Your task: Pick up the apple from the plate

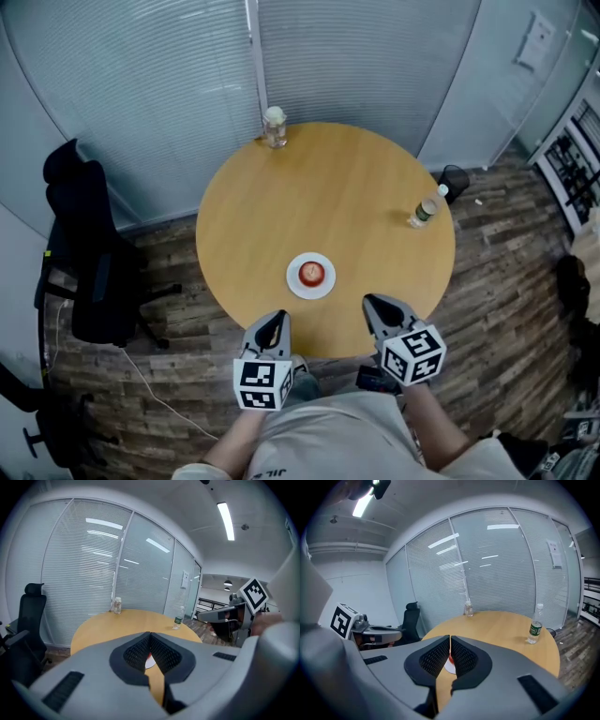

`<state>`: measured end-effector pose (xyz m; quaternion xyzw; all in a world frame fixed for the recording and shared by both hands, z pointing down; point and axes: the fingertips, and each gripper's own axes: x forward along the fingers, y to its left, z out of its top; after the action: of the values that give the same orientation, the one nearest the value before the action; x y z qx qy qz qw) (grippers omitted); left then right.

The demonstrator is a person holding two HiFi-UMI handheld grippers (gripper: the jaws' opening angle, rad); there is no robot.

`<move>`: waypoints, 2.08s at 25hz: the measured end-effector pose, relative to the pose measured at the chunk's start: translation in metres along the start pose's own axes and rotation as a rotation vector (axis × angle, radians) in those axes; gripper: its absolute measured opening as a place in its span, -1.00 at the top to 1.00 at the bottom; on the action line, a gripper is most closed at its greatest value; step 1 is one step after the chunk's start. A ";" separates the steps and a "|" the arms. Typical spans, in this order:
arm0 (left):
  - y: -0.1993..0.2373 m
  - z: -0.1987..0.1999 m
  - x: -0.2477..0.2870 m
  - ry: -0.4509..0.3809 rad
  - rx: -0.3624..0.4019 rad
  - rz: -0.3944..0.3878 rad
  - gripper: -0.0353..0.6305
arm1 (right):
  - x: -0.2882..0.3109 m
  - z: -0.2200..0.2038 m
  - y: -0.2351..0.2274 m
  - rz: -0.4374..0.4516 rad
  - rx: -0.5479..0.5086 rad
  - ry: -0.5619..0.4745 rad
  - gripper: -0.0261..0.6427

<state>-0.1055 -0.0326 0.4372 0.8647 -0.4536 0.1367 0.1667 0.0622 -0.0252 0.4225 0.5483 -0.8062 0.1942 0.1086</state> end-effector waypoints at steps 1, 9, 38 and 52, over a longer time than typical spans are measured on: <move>0.007 -0.002 0.001 0.007 -0.004 0.003 0.88 | 0.003 0.003 0.000 -0.007 0.002 -0.003 0.83; 0.016 -0.004 0.013 0.026 -0.022 -0.006 0.88 | 0.010 0.000 -0.016 -0.040 0.019 0.015 0.83; 0.010 0.004 0.073 0.086 -0.008 0.029 0.88 | 0.051 -0.014 -0.051 0.055 0.033 0.118 0.83; 0.020 -0.016 0.109 0.141 0.000 0.024 0.88 | 0.074 -0.027 -0.057 0.063 0.069 0.146 0.83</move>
<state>-0.0635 -0.1177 0.4973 0.8475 -0.4511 0.1991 0.1967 0.0861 -0.0945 0.4867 0.5105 -0.8057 0.2646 0.1419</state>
